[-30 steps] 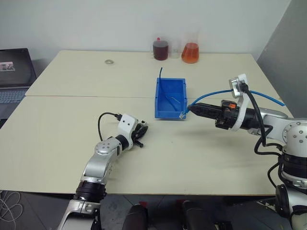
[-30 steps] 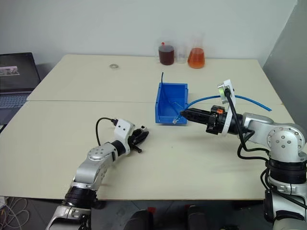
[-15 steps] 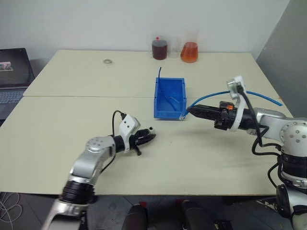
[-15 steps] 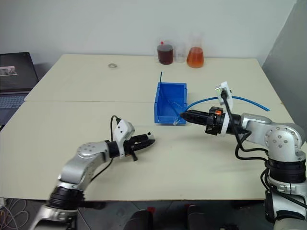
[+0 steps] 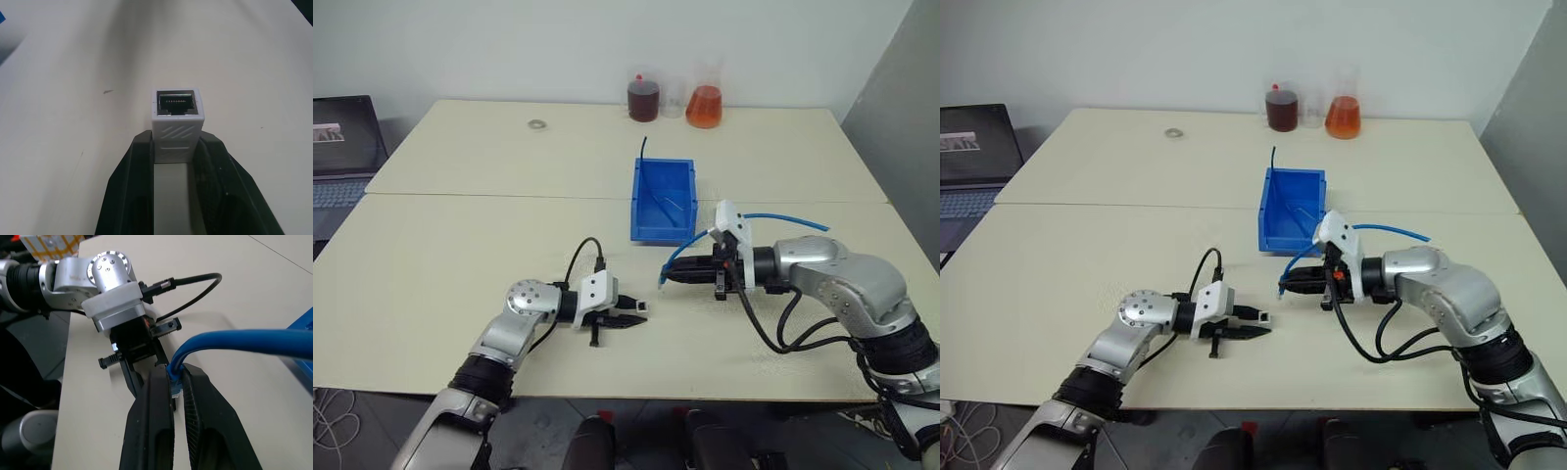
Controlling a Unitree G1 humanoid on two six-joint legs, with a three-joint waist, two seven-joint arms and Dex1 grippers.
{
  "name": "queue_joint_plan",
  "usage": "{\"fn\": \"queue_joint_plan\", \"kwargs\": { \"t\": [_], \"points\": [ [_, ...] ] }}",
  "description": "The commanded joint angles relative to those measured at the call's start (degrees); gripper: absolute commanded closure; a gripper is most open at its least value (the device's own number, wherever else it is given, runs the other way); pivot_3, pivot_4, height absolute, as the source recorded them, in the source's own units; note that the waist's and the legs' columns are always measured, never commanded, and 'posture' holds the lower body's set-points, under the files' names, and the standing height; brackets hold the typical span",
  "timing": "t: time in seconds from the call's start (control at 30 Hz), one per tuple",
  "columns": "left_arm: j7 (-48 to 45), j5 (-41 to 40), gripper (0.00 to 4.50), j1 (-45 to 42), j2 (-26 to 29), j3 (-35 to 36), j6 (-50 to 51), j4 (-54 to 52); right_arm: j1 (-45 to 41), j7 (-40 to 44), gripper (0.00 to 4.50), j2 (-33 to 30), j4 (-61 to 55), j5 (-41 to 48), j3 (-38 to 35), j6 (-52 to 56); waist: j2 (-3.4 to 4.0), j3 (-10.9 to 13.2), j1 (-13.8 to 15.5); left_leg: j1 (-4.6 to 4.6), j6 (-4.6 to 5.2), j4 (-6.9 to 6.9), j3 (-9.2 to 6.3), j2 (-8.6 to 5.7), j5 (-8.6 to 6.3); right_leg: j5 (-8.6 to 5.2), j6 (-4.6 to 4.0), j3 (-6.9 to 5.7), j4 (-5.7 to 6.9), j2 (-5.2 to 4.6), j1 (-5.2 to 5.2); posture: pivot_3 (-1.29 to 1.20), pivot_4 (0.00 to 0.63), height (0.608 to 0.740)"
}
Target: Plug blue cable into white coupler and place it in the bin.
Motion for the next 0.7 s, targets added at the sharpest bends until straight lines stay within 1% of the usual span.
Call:
{"fn": "queue_joint_plan", "kwargs": {
  "t": [0.03,0.43,0.7],
  "points": [
    [-0.19,0.68,3.72,-0.69,-1.53,-0.44,-1.83,1.95,0.25,2.10,4.46,1.67,-0.74,-3.77,2.26,-4.15,0.00,0.00,-0.04,0.01,0.00,0.00,0.00,0.00,0.00,0.00,0.00,0.01,0.01,0.00,0.00,0.00,0.150,0.740],
    [-0.49,-0.06,3.72,1.38,-1.62,0.07,-0.15,-0.53,2.65,3.98,4.46,6.14,3.61,-9.96,3.90,-9.11,0.00,0.00,-0.07,0.03,0.00,0.02,-0.03,0.00,0.00,0.01,-0.01,-0.01,0.04,0.00,0.03,0.00,0.150,0.740],
    [-0.15,-0.13,3.72,2.45,-1.21,0.33,1.68,-2.99,4.01,5.60,4.46,6.62,4.99,-14.53,5.43,-13.30,0.00,-0.01,-0.09,0.05,0.00,0.01,-0.04,0.00,0.00,0.01,-0.02,-0.02,0.05,0.01,0.03,0.00,0.150,0.740]
  ]
}}
